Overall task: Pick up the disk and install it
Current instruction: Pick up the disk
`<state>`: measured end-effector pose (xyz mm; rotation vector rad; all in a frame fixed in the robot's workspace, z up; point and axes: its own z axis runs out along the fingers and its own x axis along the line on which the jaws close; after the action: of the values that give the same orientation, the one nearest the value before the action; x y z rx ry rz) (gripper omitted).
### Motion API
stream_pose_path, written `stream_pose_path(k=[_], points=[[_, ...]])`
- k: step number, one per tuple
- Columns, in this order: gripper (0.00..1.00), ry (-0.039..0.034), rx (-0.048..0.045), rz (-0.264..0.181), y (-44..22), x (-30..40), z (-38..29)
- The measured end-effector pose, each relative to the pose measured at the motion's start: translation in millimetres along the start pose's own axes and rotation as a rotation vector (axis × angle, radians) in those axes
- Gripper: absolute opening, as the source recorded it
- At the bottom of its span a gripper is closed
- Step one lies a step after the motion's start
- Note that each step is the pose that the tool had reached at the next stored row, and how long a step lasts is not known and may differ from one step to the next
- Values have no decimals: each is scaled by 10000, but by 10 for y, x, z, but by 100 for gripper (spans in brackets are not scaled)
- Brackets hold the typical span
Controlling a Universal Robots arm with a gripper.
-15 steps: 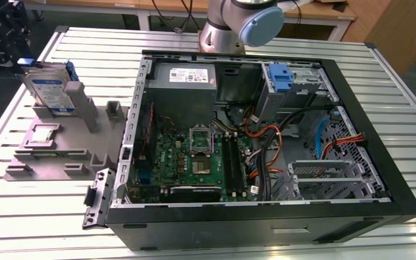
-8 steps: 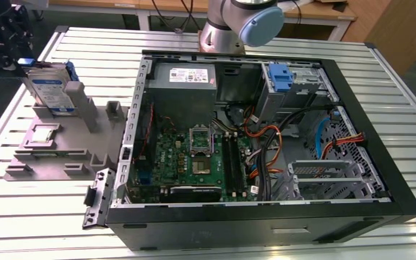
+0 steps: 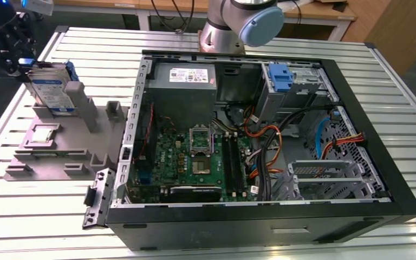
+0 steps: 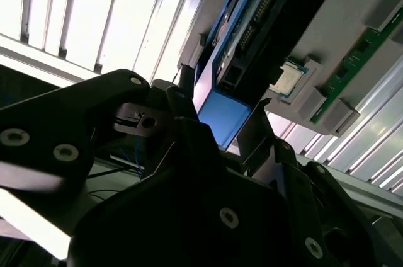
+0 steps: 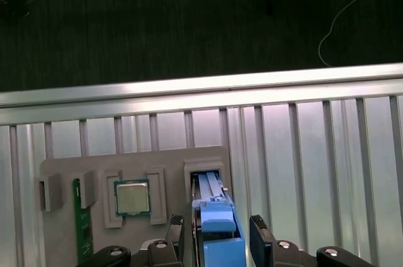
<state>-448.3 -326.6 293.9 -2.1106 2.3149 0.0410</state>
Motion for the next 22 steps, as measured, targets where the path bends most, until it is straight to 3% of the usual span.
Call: stream_pose_path(k=[4,5,22], points=[[52,1,-3,0,0,0,7],[45,1,-2,0,0,0,8],[45,2,7,-157,-3,16,26]])
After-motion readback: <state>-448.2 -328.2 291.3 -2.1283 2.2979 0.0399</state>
